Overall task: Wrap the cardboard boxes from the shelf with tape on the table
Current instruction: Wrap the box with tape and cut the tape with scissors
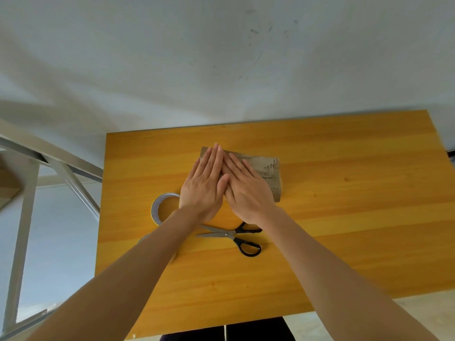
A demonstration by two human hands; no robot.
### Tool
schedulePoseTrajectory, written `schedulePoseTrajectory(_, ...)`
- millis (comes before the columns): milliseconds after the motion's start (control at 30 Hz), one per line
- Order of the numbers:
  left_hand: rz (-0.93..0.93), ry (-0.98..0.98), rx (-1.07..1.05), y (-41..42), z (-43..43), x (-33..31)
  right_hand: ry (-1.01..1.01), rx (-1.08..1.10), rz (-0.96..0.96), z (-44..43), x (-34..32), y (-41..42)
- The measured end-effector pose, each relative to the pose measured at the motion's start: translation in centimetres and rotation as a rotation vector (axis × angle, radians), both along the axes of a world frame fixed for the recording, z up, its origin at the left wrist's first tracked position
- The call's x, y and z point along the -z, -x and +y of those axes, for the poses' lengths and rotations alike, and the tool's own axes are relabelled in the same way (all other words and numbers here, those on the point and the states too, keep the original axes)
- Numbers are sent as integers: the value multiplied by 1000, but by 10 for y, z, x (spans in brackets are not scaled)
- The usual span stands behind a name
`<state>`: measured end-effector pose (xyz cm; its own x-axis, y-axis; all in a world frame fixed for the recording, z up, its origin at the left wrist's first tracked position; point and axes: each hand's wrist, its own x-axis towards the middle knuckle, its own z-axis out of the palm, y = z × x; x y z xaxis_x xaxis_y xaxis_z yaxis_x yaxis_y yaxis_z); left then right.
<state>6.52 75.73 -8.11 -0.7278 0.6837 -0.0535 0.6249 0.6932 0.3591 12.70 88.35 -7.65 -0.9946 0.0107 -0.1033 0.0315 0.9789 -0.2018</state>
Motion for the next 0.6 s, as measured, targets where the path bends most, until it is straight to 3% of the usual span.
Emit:
schedulePoseTrajectory(133,60,73,-21,-4,1,3,-93,136,28,0,6,-9)
schedulePoseTrajectory(600,96,125,-24,-2,4,3,-23,198,-16,7,6,-13)
